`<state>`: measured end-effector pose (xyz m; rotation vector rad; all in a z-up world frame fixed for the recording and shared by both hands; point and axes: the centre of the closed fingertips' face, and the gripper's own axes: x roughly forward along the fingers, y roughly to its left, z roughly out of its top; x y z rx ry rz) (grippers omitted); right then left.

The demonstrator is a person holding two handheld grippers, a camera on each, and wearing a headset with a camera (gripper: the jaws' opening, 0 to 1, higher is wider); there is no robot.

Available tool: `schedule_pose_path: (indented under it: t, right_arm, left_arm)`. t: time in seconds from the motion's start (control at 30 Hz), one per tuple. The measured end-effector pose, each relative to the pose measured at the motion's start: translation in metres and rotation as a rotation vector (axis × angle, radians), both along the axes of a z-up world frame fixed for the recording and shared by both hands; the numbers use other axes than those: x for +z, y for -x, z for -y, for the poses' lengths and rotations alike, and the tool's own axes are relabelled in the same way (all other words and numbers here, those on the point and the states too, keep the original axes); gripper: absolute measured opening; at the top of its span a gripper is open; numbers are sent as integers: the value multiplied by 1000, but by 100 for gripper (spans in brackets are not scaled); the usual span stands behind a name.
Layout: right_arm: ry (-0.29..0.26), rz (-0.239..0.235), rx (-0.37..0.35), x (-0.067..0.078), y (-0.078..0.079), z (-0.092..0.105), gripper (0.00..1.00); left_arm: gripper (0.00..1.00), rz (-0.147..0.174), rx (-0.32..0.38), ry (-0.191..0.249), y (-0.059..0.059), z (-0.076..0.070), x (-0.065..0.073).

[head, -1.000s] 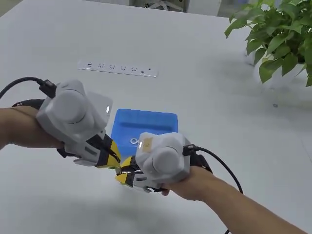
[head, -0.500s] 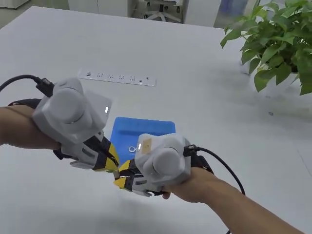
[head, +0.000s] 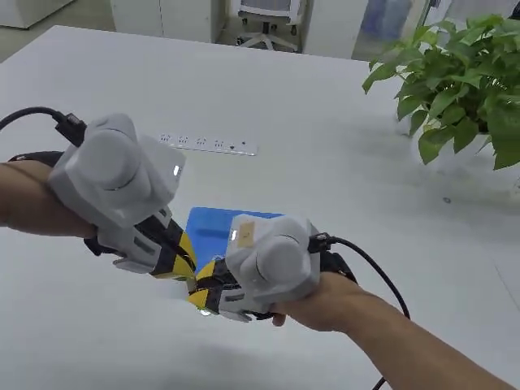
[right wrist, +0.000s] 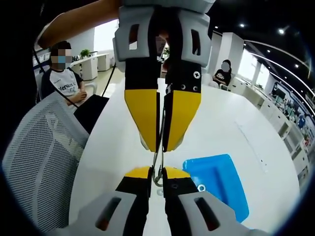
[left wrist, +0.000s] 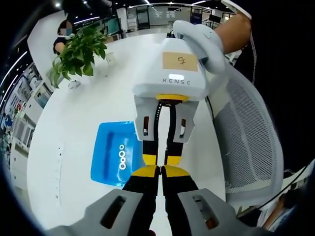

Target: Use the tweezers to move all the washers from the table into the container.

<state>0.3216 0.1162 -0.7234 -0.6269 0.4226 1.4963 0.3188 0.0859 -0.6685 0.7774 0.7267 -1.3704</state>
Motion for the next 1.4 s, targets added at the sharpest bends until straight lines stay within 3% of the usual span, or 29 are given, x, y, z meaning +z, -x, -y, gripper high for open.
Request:
schedule_pose_path:
  t: [0.5, 1.4]
  right_arm:
    - [2, 50, -2, 15, -26, 2, 10]
    - [13, 49, -15, 1, -68, 5, 10]
  left_arm:
    - [6, 48, -12, 0, -23, 1, 14]
    - [6, 70, 4, 11, -63, 3, 1]
